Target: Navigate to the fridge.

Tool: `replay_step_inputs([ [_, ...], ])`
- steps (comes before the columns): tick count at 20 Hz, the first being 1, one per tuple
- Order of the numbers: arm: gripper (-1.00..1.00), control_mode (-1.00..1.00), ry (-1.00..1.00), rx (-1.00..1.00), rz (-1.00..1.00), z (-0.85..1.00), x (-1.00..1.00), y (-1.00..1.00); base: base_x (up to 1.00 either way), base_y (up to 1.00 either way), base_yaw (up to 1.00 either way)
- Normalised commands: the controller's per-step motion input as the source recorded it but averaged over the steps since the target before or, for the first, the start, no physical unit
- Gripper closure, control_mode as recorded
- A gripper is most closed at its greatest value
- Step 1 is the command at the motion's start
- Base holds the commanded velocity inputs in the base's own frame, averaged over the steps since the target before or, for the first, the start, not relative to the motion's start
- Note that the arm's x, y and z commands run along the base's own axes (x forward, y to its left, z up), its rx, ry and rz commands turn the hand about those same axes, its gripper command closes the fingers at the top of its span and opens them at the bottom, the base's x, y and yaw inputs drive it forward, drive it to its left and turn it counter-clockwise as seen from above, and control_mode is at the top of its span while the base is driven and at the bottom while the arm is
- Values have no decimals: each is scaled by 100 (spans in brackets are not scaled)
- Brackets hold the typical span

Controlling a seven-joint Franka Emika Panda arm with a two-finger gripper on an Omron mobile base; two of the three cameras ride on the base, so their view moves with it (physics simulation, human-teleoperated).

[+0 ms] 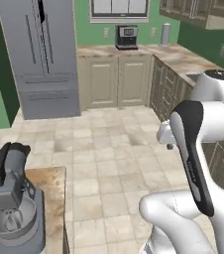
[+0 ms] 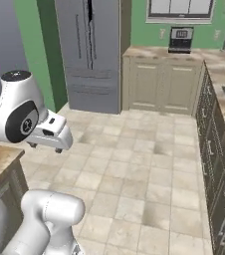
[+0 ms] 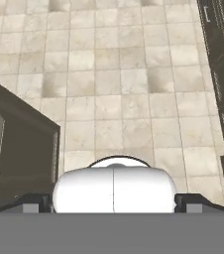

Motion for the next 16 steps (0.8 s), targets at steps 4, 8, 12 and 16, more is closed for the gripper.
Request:
replay_step_inputs([
  [4, -100, 100, 0, 0, 0, 0, 0, 0, 40, 3, 64],
  [8, -100, 100, 0, 0, 0, 0, 0, 0, 100, -31, 17],
  [12, -100, 100, 0, 0, 0, 0, 0, 0, 100, -59, 0],
  [16, -100, 100, 0, 0, 0, 0, 0, 0, 100, -68, 0],
])
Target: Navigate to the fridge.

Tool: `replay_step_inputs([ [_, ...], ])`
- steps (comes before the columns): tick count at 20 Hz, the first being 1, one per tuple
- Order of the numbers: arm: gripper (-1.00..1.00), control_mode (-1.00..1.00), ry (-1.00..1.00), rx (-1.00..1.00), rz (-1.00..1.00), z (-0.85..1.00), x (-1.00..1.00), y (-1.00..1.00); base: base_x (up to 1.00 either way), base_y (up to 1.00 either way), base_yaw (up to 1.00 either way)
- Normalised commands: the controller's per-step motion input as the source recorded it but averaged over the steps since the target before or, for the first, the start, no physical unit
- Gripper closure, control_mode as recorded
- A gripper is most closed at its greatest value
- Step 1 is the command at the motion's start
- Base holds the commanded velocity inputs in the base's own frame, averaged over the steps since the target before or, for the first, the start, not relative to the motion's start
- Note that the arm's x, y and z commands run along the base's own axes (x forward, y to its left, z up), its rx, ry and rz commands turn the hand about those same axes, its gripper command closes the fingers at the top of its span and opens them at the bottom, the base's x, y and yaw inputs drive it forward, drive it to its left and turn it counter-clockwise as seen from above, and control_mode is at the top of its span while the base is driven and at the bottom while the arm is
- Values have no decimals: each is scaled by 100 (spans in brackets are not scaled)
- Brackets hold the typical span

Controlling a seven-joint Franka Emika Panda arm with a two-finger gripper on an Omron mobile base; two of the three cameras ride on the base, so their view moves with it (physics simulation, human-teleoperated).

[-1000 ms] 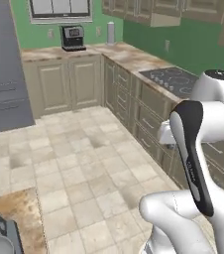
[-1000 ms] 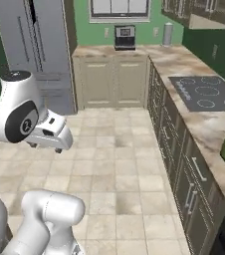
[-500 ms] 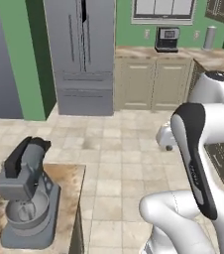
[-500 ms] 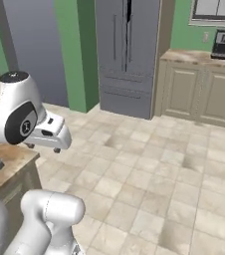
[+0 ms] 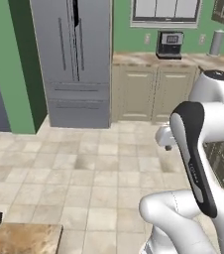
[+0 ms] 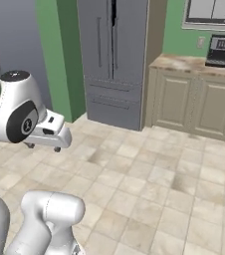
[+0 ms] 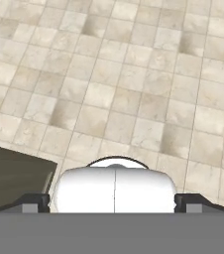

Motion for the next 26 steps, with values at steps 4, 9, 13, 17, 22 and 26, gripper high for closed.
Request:
replay_step_inputs([
  [4, -100, 100, 0, 0, 0, 0, 0, 0, 100, -59, 0],
  [9, -100, 100, 0, 0, 0, 0, 0, 0, 100, -55, 0],
  [13, -100, 100, 0, 0, 0, 0, 0, 0, 100, -43, 0],
  [17, -100, 100, 0, 0, 0, 0, 0, 0, 100, -26, 0],
  [22, -100, 100, 0, 0, 0, 0, 0, 0, 100, 7, 0],
  [26, -100, 100, 0, 0, 0, 0, 0, 0, 100, 71, -9],
])
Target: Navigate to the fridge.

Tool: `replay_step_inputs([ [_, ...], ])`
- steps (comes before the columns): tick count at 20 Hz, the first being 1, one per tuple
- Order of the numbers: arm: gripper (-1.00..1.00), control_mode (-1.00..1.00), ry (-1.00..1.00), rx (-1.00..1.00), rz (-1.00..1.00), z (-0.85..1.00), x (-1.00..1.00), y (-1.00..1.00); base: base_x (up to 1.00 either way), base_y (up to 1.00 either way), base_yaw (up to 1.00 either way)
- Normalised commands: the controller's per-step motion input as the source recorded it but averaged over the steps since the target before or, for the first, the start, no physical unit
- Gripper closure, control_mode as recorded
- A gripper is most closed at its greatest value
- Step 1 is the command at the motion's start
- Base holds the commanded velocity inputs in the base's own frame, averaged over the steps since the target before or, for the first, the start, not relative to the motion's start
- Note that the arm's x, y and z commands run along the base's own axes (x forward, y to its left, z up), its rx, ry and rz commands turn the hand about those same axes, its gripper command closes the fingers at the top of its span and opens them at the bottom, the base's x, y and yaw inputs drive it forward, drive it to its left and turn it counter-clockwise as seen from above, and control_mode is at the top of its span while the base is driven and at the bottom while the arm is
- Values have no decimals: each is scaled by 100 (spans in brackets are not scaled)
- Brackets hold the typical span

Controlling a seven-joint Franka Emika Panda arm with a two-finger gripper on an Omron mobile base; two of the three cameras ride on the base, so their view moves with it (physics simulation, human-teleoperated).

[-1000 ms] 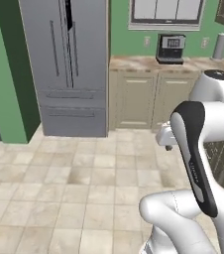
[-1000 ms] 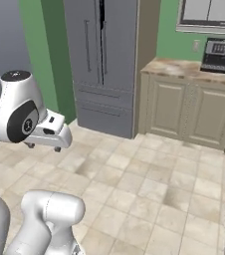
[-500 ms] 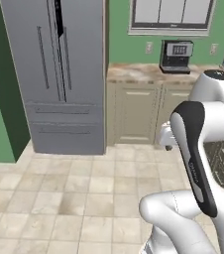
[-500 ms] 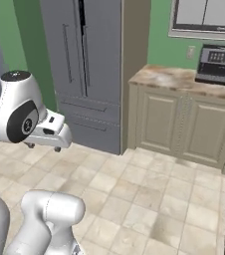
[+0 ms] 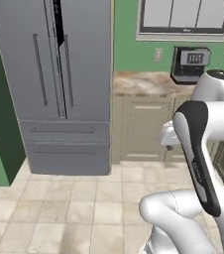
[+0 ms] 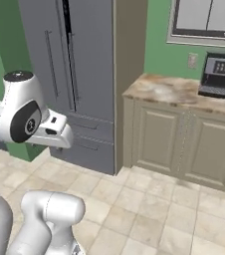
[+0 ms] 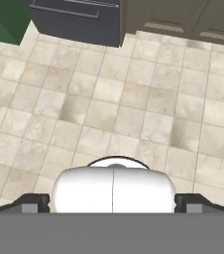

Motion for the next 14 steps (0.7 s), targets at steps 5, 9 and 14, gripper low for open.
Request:
replay_step_inputs([
  [5, -100, 100, 0, 0, 0, 0, 0, 0, 100, 100, -23],
  [9, -100, 100, 0, 0, 0, 0, 0, 0, 100, 100, -24],
  [14, -100, 100, 0, 0, 0, 0, 0, 0, 90, 100, -23],
])
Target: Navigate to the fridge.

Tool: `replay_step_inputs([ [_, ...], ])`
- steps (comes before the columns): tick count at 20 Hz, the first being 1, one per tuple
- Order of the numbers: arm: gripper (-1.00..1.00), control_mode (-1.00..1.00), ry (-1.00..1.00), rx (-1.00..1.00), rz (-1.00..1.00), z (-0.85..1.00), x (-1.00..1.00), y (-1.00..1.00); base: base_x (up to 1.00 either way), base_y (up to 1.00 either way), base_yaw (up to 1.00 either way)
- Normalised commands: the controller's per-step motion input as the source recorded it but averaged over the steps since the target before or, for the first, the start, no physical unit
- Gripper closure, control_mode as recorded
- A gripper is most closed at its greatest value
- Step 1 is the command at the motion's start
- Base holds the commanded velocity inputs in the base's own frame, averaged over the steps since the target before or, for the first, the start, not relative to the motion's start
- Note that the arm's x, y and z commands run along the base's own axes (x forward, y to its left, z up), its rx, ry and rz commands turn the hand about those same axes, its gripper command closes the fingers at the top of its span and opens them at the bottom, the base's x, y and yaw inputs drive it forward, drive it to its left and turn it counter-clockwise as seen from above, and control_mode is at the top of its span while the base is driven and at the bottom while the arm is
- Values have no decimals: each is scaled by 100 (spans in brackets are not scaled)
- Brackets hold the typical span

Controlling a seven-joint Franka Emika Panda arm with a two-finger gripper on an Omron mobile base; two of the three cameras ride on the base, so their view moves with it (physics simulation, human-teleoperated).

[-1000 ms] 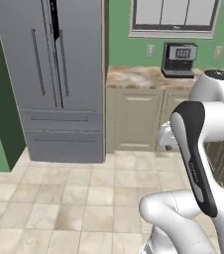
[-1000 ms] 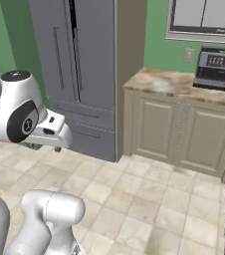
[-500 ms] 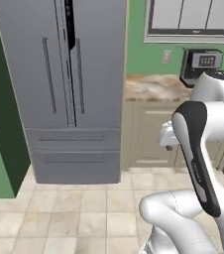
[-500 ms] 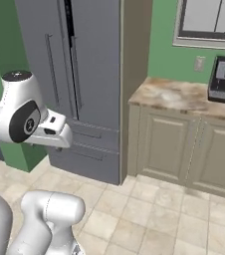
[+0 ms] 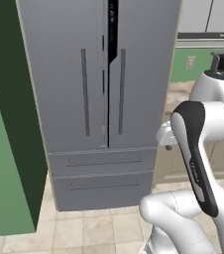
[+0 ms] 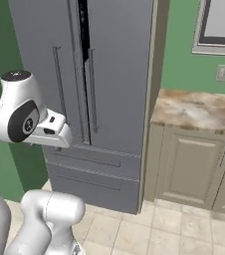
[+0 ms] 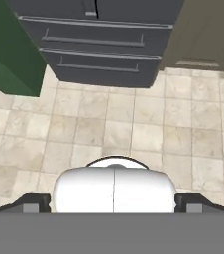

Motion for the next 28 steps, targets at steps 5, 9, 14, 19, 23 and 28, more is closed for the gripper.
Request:
replay_step_inputs([
  [5, -100, 100, 0, 0, 0, 0, 0, 0, 74, 87, -26],
  [9, -100, 100, 0, 0, 0, 0, 0, 0, 61, 27, -17],
  [14, -100, 100, 0, 0, 0, 0, 0, 0, 55, -6, -2],
  [19, -100, 100, 0, 0, 0, 0, 0, 0, 56, -13, 0],
  [23, -100, 100, 0, 0, 0, 0, 0, 0, 67, -10, 0],
  [28, -100, 100, 0, 0, 0, 0, 0, 0, 63, -10, 0],
])
